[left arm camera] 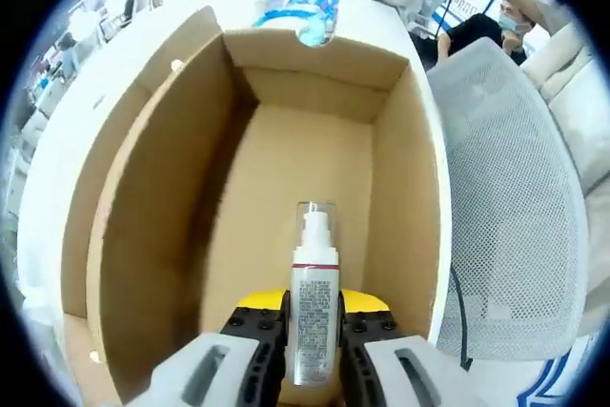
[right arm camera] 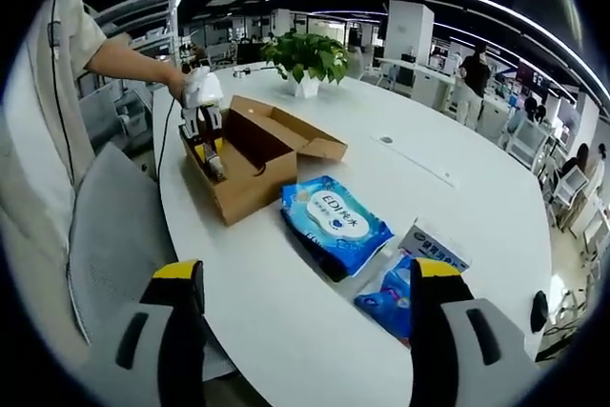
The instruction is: Operate the shoe box by opening the lid, removing the specified soft item, and placing it in the target area until the item is outside and the box remains undamaged.
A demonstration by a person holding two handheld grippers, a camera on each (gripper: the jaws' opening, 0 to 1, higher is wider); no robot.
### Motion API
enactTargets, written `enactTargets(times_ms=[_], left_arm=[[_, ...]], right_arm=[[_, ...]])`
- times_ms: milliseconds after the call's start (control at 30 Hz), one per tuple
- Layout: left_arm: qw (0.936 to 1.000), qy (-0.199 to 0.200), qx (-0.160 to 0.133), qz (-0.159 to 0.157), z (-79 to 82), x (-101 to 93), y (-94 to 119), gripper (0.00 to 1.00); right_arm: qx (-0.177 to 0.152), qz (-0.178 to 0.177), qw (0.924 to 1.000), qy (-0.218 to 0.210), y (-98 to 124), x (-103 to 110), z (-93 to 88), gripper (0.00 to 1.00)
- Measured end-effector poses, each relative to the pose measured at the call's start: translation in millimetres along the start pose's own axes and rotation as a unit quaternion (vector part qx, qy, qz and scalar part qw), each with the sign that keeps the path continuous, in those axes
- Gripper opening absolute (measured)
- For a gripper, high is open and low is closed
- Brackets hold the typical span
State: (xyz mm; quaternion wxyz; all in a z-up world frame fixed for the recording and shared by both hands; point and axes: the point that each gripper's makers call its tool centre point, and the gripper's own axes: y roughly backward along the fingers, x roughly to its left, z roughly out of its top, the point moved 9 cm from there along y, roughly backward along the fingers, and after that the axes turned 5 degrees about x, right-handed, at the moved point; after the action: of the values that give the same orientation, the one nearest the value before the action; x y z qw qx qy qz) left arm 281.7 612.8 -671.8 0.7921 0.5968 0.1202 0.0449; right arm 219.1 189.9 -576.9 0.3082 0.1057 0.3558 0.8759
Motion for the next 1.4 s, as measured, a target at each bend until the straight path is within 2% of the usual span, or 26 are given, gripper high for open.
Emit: enactTargets(times_ms=[333,700,1033,1400], left_arm=[[0.9985,0.010,-0.052,0.017,11.5,-8.0,20.6,0.18],[0.9934,-0.006,-0.109,0.037,34.1,-19.7,43.7,0.18],[0.9870,-0.035,-0.151,0.044,56.9,-35.5,61.5,0.18],[0.9809,-0.056,-0.181,0.045,74.9,-53.5,73.2,0.18]], right_arm=[[-0.015,0.012,0.9997,0.018,-4.7,3.8,11.3,0.80],[-0.043,0.029,0.9972,0.054,-12.5,9.3,31.0,0.70],[-0.061,0.065,0.9894,0.115,-26.6,18.0,58.1,0.59],[-0.071,0.109,0.9796,0.153,-43.6,35.4,76.7,0.50]])
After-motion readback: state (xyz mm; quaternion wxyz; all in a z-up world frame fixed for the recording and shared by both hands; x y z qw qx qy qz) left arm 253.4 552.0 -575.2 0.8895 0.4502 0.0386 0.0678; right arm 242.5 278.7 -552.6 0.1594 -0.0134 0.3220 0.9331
